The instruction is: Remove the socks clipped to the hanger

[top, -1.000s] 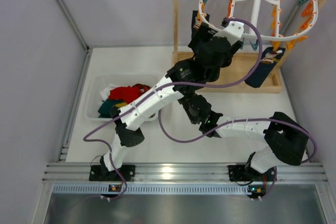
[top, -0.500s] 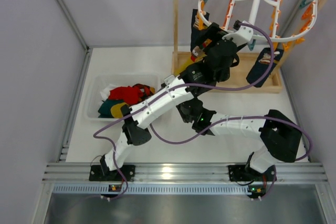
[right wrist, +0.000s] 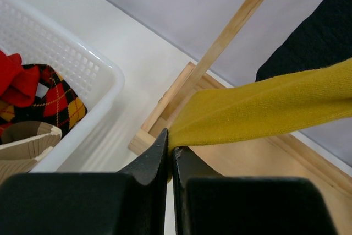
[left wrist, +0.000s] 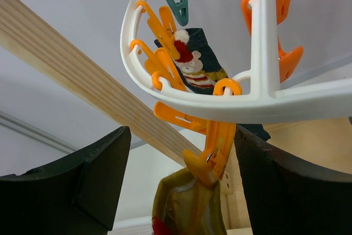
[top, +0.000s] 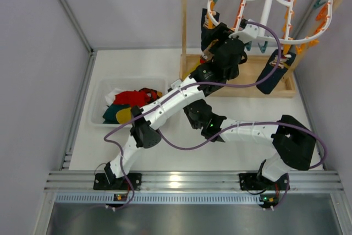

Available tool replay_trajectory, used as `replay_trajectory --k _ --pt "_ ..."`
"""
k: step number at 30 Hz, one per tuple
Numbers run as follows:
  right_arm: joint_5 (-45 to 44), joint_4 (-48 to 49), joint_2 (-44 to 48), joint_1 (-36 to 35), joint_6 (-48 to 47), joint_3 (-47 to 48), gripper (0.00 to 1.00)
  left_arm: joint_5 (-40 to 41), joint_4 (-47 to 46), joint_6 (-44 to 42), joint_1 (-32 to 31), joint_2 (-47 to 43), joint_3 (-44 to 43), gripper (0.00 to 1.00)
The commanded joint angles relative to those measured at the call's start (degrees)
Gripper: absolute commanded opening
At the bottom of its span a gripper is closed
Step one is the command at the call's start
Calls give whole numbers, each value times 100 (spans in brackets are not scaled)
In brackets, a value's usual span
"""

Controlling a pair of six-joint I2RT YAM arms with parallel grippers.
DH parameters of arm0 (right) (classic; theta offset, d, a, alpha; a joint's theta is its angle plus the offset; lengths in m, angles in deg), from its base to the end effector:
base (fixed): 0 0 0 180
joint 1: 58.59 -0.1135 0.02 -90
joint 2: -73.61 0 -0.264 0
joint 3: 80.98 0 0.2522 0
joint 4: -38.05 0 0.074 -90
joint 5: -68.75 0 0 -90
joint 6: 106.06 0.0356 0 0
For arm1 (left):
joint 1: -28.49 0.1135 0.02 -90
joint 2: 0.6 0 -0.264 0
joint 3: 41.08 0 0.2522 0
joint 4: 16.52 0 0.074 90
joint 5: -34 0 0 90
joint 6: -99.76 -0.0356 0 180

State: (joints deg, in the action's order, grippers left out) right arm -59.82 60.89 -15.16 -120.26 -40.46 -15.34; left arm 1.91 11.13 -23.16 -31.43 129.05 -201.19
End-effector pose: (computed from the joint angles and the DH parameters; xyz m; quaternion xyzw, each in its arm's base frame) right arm 0.1847 0.2959 0.2779 -0.2864 0.6481 -0.0091 0.7056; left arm 0.2760 -0.4164 0.4492 0.1954 0.6699 0.1767 0.6941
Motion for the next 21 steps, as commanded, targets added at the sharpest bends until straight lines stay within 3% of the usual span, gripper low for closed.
replay_trajectory --k 1,5,9,18,21 --pt "560 -30 26 -249 -82 288 0 80 -632 -213 42 131 18 79" --pt "622 -48 35 -267 -135 244 0 98 -975 -416 77 201 9 70" --pt "640 -48 27 -275 -144 191 0 54 -1178 -469 77 184 9 68" --pt "728 -74 141 -293 -65 68 0 -34 -1336 -566 86 254 18 48" --pt "728 -74 185 -293 -47 33 0 -17 -1336 -513 95 246 27 32"
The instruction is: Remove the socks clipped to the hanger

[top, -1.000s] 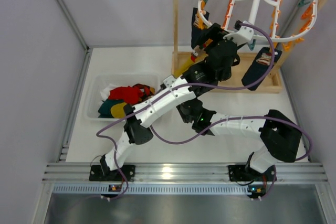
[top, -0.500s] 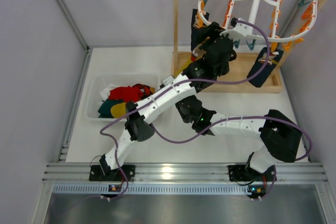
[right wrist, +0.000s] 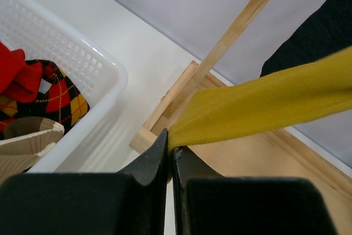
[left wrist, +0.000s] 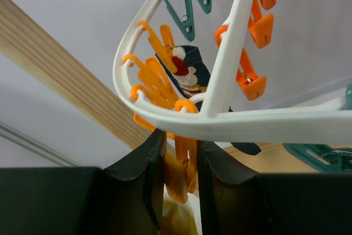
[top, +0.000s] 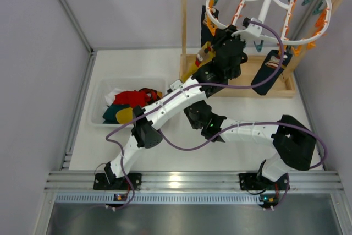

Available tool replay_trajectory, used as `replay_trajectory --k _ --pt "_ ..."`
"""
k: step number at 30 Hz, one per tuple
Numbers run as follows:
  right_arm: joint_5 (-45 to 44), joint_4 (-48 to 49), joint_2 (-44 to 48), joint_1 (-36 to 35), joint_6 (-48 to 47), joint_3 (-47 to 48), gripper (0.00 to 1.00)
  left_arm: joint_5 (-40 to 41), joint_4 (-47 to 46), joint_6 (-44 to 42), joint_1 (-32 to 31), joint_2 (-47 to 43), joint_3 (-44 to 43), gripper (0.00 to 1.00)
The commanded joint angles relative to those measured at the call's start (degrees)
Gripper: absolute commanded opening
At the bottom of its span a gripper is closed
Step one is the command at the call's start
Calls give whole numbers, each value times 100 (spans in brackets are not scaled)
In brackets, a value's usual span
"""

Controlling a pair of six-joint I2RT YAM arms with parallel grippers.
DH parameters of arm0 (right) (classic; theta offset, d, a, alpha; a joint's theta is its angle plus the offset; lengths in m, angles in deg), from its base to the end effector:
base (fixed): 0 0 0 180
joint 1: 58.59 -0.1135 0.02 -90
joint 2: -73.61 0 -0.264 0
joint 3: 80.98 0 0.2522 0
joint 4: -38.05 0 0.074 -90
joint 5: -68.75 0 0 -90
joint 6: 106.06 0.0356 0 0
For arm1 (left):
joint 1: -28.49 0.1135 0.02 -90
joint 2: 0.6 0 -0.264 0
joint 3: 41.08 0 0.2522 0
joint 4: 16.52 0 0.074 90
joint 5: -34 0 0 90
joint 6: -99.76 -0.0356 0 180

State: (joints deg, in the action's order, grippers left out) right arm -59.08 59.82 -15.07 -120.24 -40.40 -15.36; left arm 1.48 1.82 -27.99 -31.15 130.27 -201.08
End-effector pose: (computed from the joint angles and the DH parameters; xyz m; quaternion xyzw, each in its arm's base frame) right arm 0.1845 0.2959 0.2763 -0.2955 0.6493 -0.0081 0.7007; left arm 0.2809 -0.4202 0.4533 0.1754 0.6472 0.1727 0.7215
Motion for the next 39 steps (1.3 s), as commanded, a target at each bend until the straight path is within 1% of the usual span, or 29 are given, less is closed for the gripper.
replay_trajectory --k 1,4,5,7,9,10,11,13,14,15,17,18,21,22,24,25,26,28,29,30,34,35,36,37,38,39 --pt "653 33 185 -295 -45 26 0 27 -405 -12 66 114 16 24" --pt "645 85 194 -295 34 -44 0 27 -396 58 58 44 95 11" --pt "627 95 194 -295 95 -96 0 10 -405 75 57 9 139 8" --pt "592 164 211 -295 175 -175 0 -8 -405 180 57 -105 296 7" --pt "487 226 272 -295 297 -342 0 -17 -388 268 57 -184 402 9" --pt "452 244 290 -287 394 -430 0 -8 -396 304 49 -272 464 12" --pt "434 244 325 -295 447 -483 0 18 -388 348 49 -342 603 24" --pt "390 218 483 -286 622 -649 0 10 -379 549 40 -639 858 36" --pt "390 209 571 -286 675 -720 0 -51 -370 637 31 -763 1156 39" --pt "390 218 737 -269 737 -808 0 -78 -361 830 14 -878 1289 45" --pt "390 261 896 -252 904 -1063 0 -113 -274 1015 5 -1194 1587 50" --pt "398 262 1053 -243 965 -1142 0 -122 -273 1155 -13 -1317 1694 57" --pt "416 270 1344 -225 1185 -1476 0 -175 -265 1375 -65 -1730 2149 66" --pt "416 288 1406 -225 1281 -1633 0 -184 -247 1437 -74 -1818 2247 72" --pt "434 314 1573 -207 1405 -1836 0 -289 -177 1708 -101 -2170 2580 78" --pt "469 306 1617 -199 1449 -1880 0 -350 -133 1823 -109 -2310 2678 84" --pt "512 262 1670 -172 1510 -1907 0 -386 -81 1938 -118 -2555 2801 88" --pt "819 174 1802 -67 1686 -1986 0 -421 191 2351 -145 -2820 3126 98" --pt "925 148 1880 -32 1730 -1995 0 -369 253 2569 -145 -2952 3266 98" --pt "1117 113 1925 -5 1826 -2004 0 -273 263 2650 -145 -3258 3633 98" --pt "1470 -176 2101 91 1976 -1829 0 202 394 2844 -136 -3945 4242 98" --pt "1540 -247 2144 126 2020 -1759 0 516 456 2870 -136 -4068 4487 98" --pt "1741 -300 2171 144 2082 -1645 0 641 543 2966 -119 -4182 4611 98" --pt "1891 -327 2171 170 2108 -1583 0 782 622 3028 -110 -4497 4734 98" --pt "2041 -345 2180 232 2135 -1530 0 1044 762 3107 -110 -4657 5101 98" --pt "2321 -380 2145 267 2205 -1390 0 1116 912 3369 -110 -4876 5261 98"
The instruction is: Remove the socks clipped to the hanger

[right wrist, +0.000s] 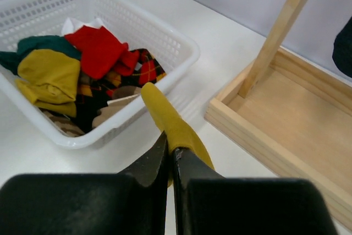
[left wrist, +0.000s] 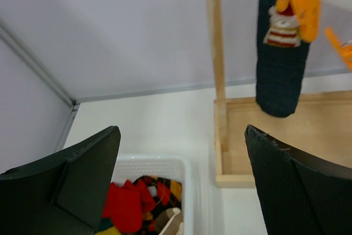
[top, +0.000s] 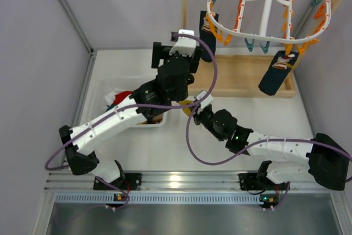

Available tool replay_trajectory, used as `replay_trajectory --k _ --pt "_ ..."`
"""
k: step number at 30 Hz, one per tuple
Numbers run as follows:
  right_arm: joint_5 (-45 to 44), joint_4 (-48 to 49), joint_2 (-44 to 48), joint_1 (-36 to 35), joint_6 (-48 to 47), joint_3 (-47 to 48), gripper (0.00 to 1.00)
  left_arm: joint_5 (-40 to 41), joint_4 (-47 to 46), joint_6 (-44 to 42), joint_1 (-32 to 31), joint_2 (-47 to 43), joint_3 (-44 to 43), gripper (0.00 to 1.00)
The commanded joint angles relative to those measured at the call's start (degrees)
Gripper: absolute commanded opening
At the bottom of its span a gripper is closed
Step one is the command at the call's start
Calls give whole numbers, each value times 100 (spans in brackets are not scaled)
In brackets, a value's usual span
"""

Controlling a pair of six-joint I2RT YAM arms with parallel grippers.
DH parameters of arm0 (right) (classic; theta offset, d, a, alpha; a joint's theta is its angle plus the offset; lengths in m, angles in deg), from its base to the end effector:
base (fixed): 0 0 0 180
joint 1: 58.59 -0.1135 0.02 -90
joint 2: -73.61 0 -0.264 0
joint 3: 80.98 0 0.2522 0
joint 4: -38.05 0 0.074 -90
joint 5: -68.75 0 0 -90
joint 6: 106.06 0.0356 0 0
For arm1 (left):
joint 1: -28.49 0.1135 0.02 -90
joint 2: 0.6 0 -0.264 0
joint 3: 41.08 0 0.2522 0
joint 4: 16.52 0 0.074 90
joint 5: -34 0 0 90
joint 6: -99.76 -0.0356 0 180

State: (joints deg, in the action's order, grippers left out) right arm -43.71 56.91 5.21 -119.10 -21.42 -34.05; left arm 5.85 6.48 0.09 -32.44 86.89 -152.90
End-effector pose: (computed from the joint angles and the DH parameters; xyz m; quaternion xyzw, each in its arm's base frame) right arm 0.1419 0.2234 0.2618 -0.2727 0.6684 0.1889 0.6658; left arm 0.1873 -0.2723 0.4833 0.0464 0.7017 0.0584 0.7086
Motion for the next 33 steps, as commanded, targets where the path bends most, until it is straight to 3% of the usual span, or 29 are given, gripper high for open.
replay_trajectory --k 1,3,8,15,19,21,24,26,33 --pt "926 -133 90 232 334 567 0 723 648 789 19 -922 611 98" --pt "1303 -273 -76 311 422 873 0 689 1184 1440 19 -1390 1077 98" --pt "2218 -669 -909 531 501 1832 0 460 1801 2108 19 -2760 1912 98" --pt "3781 -1090 -2510 725 642 3982 0 -41 1863 2180 19 -4088 2809 98" --pt "4117 -1555 -3441 725 809 5136 2 29 1845 2198 11 -4248 2986 98" --pt "4275 -1671 -3855 725 844 5532 26 21 1845 2154 11 -4178 2960 98" --pt "4050 -1654 -3857 734 827 5394 83 -41 1845 2119 11 -4055 2951 98" --pt "3925 -1601 -3498 812 827 5175 98 -84 1854 2101 11 -3950 2959 98" --pt "3442 -2073 -1495 1875 1442 3367 99 -594 1854 2224 11 -3765 2872 98"
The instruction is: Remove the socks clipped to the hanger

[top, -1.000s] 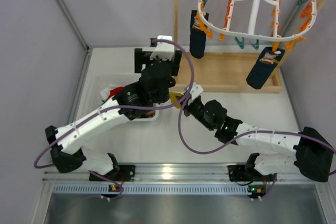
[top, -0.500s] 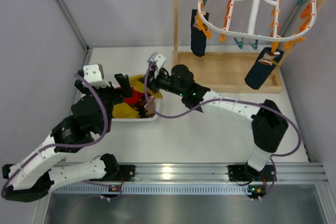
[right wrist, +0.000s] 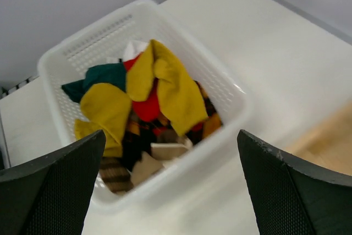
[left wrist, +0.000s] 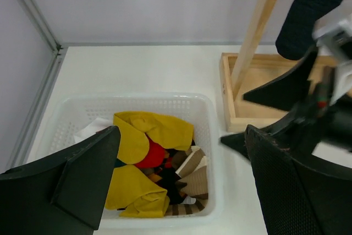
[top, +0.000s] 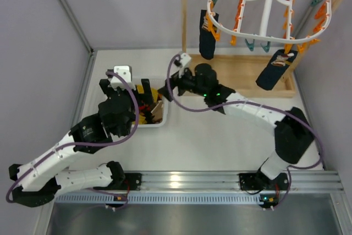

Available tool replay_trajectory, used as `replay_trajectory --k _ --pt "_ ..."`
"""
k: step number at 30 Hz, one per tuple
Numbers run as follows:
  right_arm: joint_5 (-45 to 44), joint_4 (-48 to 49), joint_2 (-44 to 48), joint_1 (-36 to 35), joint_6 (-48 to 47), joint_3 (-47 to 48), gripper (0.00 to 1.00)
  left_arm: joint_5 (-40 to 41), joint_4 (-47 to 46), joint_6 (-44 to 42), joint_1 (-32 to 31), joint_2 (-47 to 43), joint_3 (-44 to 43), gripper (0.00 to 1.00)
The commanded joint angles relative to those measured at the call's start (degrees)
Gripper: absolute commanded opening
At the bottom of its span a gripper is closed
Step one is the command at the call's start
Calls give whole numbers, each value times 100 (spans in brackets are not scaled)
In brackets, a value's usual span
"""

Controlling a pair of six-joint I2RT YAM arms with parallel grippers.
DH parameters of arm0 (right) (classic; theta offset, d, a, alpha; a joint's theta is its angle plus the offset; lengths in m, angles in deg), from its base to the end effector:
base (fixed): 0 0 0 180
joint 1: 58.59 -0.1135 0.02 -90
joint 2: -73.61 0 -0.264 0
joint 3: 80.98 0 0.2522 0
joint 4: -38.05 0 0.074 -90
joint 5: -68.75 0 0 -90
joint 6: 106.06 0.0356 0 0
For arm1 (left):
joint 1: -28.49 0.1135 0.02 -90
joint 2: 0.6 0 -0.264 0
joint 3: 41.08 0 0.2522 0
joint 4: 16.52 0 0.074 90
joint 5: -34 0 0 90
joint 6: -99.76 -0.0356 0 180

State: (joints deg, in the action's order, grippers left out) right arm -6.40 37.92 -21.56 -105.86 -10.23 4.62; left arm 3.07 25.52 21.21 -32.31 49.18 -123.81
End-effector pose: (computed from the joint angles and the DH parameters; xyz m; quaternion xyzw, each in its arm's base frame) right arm 0.2643 0.2995 0.3162 -0.3461 0.6794 0.3742 0.5278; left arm 0.1010 -0.1180 0.4377 -0.0143 0.7351 -0.0298 0.6771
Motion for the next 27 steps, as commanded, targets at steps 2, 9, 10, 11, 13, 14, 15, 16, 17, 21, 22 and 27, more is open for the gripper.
replay_trajectory --k 2,9,10,11,13,14,15,16,17,21,22,27 --pt "-421 -614 1945 920 262 -862 99 -650 -50 217 -3 75 -38 98" --pt "-2835 -2426 3829 1395 -54 -2152 99 -2038 -67 499 -2 532 6 98" --pt "-3021 -2478 4005 1535 -3 -2269 99 -2196 -59 525 6 559 50 98" --pt "-3189 -2731 4277 1667 137 -2331 99 -2441 -67 578 6 577 120 98" --pt "-3243 -2926 4489 2183 568 -2472 99 -2575 -59 613 6 559 217 98" --pt "-3269 -2910 4682 2361 673 -2568 99 -2645 -59 631 -2 542 261 98" --pt "-3513 -2910 4779 2493 953 -2787 99 -2716 11 640 -3 533 331 98" --pt "-3629 -2892 4867 2807 1051 -2893 100 -2725 73 657 6 524 340 98" --pt "-3769 -2849 5042 2958 1157 -3016 99 -2743 125 675 6 507 340 98" --pt "-4183 -2200 5518 3627 1483 -3771 100 -2752 529 666 6 471 358 98" --pt "-4183 -2032 5571 3863 1457 -3851 99 -2769 582 658 6 463 375 98" --pt "-3500 -1085 5379 4418 914 -4054 99 -2866 723 596 6 419 542 98"
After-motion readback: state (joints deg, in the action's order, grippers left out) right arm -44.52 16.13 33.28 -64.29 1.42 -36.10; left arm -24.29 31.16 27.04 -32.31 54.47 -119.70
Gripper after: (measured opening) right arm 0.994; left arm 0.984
